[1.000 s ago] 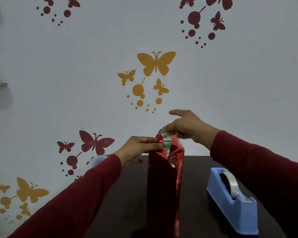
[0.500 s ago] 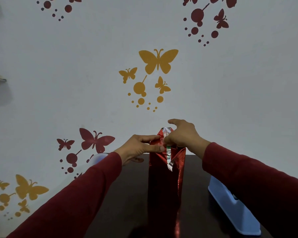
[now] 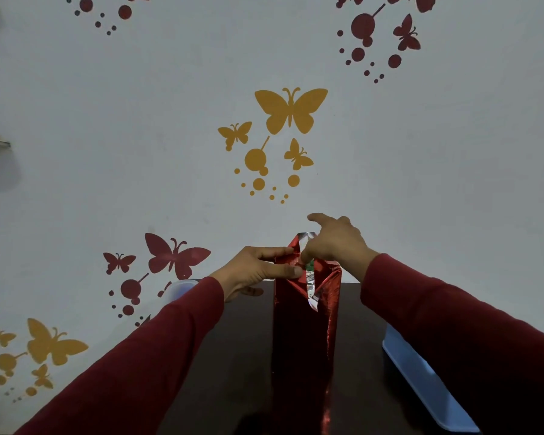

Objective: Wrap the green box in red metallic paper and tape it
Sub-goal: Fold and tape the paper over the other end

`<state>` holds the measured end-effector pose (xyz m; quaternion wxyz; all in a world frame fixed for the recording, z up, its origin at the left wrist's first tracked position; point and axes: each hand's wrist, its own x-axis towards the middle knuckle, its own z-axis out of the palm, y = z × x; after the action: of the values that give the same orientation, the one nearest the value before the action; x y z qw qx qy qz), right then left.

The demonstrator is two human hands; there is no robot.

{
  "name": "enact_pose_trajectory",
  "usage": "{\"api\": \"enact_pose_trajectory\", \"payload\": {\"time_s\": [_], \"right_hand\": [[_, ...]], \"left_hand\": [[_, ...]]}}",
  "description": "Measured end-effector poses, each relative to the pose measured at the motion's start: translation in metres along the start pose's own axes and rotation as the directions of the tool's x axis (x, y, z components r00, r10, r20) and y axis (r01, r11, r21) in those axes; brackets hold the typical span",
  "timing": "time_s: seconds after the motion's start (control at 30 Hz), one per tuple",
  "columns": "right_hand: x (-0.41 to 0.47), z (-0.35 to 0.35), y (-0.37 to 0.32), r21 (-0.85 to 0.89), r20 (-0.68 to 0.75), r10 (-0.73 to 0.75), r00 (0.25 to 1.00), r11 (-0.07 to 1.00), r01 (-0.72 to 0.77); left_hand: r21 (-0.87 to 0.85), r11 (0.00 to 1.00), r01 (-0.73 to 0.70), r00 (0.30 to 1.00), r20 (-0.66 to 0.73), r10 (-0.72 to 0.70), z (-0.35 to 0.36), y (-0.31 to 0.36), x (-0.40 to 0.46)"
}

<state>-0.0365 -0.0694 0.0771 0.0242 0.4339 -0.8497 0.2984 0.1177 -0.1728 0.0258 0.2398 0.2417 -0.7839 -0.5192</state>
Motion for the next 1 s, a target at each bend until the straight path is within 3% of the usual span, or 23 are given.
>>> {"api": "enact_pose_trajectory", "payload": {"time_s": [0.07,0.17,0.3,0.43,0.6,0.73,1.0], "right_hand": [[0.004,0.007,0.005,0.147,0.036,0.071,0.997,0.986,-0.076],[0.003,0.020,0.013,0.456,0.131,0.127,0.983,0.873,-0.174],[0.002,0.029,0.017,0.629,0.175,0.112,0.978,0.752,-0.198],[0.001,0.028,0.016,0.647,0.217,0.079,0.973,0.735,-0.204],[-0.005,0.030,0.014,0.555,0.081,0.106,0.991,0.821,-0.133],[-0.006,0.028,0.018,0.664,0.202,0.037,0.979,0.729,-0.165],[-0.012,0.027,0.023,0.750,0.193,-0.001,0.981,0.645,-0.147]], "left_hand": [[-0.007,1.000,0.004,1.000,0.002,-0.004,0.001,0.000,0.001],[-0.005,1.000,0.011,1.000,-0.004,-0.011,0.001,0.000,0.001],[-0.007,1.000,0.020,1.000,0.002,-0.020,0.001,0.002,0.000],[0.002,1.000,0.024,1.000,0.018,-0.024,0.000,0.004,0.000],[-0.010,0.999,0.033,0.999,0.021,-0.033,0.001,0.006,-0.001],[0.006,0.999,0.040,0.999,0.018,-0.040,-0.001,0.006,-0.002],[0.016,0.999,0.036,0.999,0.014,-0.036,0.001,0.008,-0.006]]}}
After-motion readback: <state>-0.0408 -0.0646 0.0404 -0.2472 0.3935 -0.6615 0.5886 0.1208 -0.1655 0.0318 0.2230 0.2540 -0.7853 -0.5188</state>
